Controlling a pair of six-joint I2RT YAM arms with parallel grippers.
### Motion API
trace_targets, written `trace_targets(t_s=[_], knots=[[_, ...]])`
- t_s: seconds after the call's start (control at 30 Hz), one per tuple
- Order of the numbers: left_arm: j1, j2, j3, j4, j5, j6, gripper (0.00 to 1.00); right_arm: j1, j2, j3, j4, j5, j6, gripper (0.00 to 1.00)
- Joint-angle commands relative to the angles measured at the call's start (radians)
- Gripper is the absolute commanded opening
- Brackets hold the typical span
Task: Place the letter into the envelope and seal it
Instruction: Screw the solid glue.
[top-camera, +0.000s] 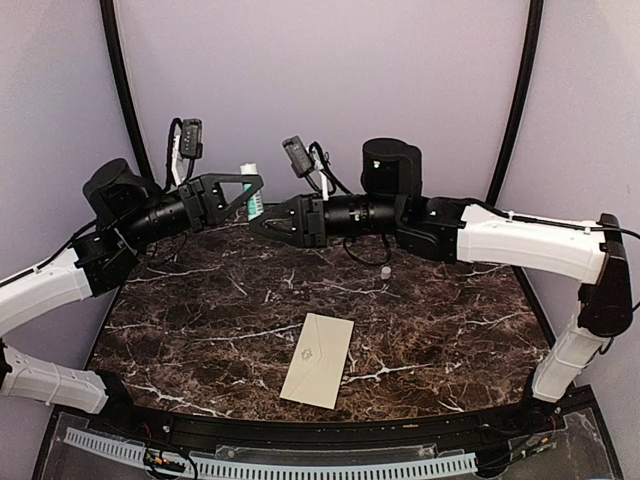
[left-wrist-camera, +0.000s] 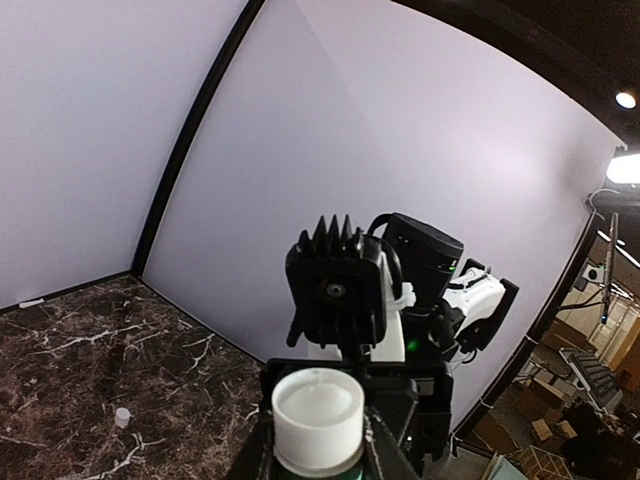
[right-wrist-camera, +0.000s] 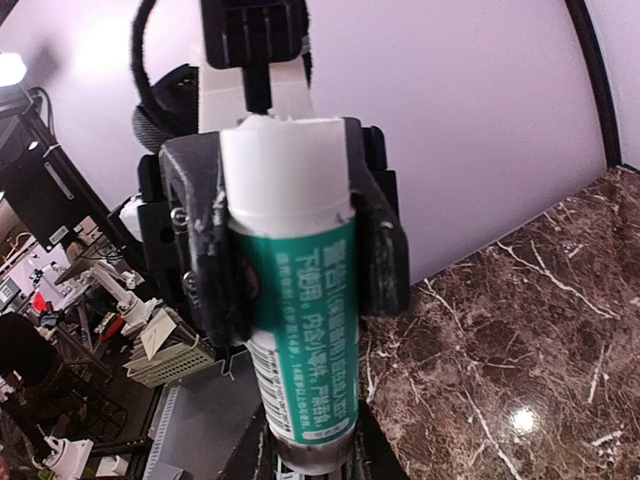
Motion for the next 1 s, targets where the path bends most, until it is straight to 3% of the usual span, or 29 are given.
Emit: trace_targets(t_s=[0.0,0.2,0.43,0.6,0.67,0.77,0.83,0.97], knots=[[-0.072,0.012,0.056,-0.247,-0.152,0.175,0.00,0.006,0.030,0.115,-0.145,0.205,-0.023,0.11],[-0.103,0.020,0.068,-0.322,-0.321,0.175,0.00,0.023,0.079,0.223,-0.339,0.409,-0.044,0.11],[-0.120,0.056,0.074,-0.335,-0.359,0.131,0.00,0.056,0.140,0.336,-0.487,0.559,-0.078,0.10],[-0.122,0.065,0.067,-0.304,-0.368,0.110,0.00,0.062,0.144,0.337,-0.484,0.571,-0.066,0.11],[-0.122,0.065,0.065,-0.304,-0.385,0.101,0.00,0.062,0.128,0.324,-0.474,0.560,-0.062,0.17],[-0.121,0.059,0.064,-0.319,-0.426,0.076,0.00,0.050,0.072,0.266,-0.428,0.504,-0.067,0.39],[-0.121,0.049,0.064,-0.328,-0.449,0.071,0.00,0.036,0.015,0.198,-0.388,0.467,-0.061,0.48],[-0.116,0.022,0.067,-0.340,-0.481,0.083,0.00,-0.021,-0.118,0.028,-0.334,0.378,-0.034,0.57]])
